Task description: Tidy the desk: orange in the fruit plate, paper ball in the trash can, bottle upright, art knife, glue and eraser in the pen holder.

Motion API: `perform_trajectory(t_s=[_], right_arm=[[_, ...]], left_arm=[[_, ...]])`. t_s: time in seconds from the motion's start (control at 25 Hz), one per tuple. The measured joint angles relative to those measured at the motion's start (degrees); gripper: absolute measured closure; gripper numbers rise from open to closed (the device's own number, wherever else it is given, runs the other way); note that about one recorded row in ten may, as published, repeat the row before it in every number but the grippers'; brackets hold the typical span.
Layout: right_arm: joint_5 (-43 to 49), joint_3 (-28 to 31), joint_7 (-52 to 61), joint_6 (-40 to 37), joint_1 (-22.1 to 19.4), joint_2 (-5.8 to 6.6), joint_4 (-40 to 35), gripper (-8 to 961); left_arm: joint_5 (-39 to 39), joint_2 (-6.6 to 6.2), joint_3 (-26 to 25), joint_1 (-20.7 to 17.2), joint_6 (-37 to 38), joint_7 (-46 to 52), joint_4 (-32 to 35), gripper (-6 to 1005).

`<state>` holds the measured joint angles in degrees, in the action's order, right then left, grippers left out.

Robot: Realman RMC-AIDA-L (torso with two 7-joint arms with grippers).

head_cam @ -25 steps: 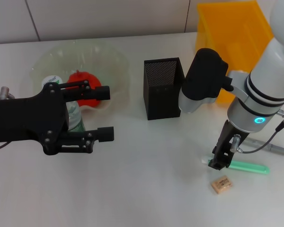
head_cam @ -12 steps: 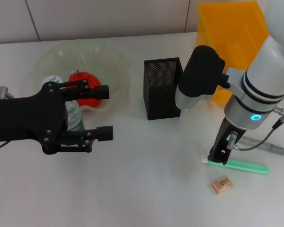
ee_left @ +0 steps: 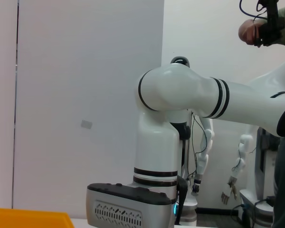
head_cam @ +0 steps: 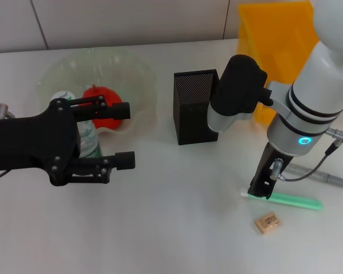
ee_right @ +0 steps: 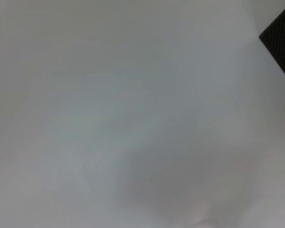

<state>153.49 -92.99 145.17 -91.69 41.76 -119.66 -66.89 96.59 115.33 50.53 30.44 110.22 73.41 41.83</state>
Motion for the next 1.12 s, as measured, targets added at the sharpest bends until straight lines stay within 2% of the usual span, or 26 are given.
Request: perform_trajectory(t_s=[0.48, 0.68, 1.12], right_arm=[[0.02, 0.00, 0.00, -0.37, 0.31, 0.14, -0.51, 816], [0.00, 0.00, -0.17, -0.56, 0.21, 0.09, -0.61, 736], [-0.12, -0.02, -0.33, -1.11, -0.03, 0.04, -0.79, 741]], left_arm=[[0.00, -0.02, -0.19, -0.13, 0.00, -0.03, 0.00, 212], [0.00, -0.02, -0.23, -0.12, 0.00, -0.03, 0.00, 212], [0.00, 0.02, -0.27, -0.12, 0.00, -0.32, 0.00, 212]])
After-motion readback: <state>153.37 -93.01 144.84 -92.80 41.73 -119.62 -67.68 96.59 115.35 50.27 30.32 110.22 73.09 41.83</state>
